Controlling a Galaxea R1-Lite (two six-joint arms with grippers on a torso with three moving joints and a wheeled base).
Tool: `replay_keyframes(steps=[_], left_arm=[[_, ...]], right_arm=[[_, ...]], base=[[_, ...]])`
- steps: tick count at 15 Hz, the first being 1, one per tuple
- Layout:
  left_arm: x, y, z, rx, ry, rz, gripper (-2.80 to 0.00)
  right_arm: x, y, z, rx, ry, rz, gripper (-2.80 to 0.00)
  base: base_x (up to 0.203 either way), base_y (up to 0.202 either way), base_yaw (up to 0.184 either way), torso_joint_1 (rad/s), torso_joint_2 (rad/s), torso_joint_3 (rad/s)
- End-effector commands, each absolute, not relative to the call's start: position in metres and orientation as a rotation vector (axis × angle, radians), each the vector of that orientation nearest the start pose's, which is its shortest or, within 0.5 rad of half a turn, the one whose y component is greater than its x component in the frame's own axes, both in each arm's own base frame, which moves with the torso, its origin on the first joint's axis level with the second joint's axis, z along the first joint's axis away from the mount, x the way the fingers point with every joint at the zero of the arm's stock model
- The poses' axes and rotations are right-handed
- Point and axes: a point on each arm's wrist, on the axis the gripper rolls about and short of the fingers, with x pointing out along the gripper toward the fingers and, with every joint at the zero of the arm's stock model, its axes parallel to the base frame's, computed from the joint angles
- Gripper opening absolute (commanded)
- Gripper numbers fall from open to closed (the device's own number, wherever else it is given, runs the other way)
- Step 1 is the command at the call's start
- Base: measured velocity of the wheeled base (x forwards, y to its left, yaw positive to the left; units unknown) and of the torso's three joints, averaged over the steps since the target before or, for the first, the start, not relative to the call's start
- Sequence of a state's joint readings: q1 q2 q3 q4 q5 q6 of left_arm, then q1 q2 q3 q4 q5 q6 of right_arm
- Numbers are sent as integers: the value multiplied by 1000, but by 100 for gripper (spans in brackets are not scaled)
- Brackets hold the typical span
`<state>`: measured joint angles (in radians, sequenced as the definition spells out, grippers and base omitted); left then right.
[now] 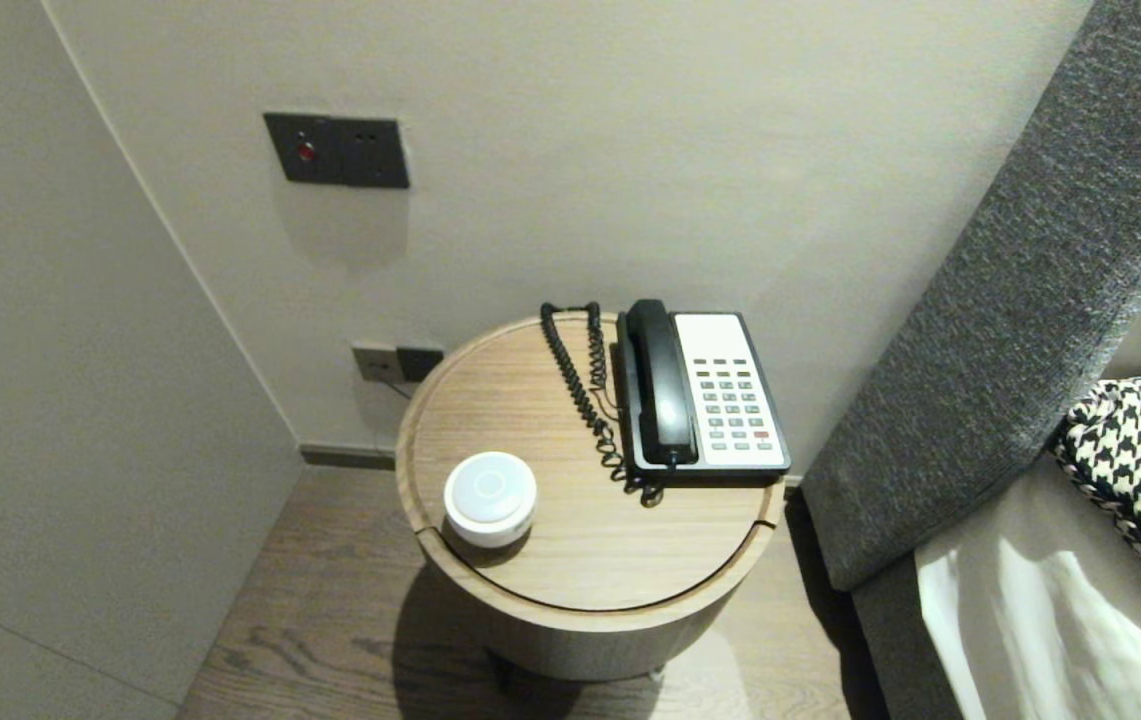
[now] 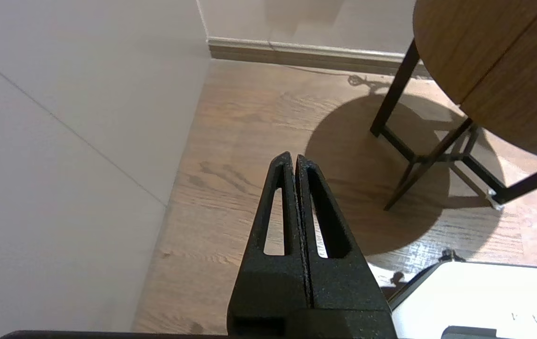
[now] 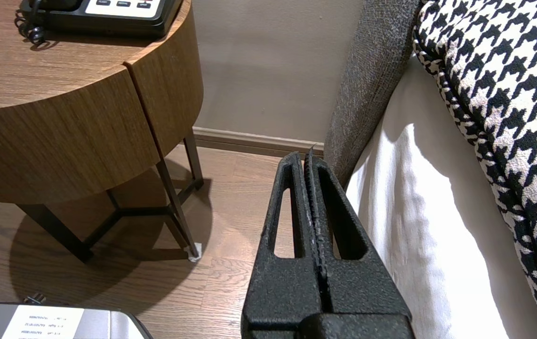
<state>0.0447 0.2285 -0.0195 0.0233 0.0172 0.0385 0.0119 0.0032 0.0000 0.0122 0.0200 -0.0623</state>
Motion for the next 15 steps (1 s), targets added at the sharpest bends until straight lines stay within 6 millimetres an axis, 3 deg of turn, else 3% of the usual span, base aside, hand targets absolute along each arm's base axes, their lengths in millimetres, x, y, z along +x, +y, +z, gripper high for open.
replay_keyframes(steps=[1, 11, 15], left_arm=[[-7, 0, 79, 35, 226, 52, -280], [-24, 0, 76, 34, 13, 26, -280], [-24, 0, 76, 13, 8, 24, -280]], right_arm=[[-22, 0, 74, -63, 16, 33, -280], [-22, 0, 74, -63, 16, 33, -280], [-22, 0, 74, -63, 16, 33, -280]], base=[[0, 0, 0, 0, 0, 0], [0, 0, 0, 0, 0, 0], [0, 0, 0, 0, 0, 0]])
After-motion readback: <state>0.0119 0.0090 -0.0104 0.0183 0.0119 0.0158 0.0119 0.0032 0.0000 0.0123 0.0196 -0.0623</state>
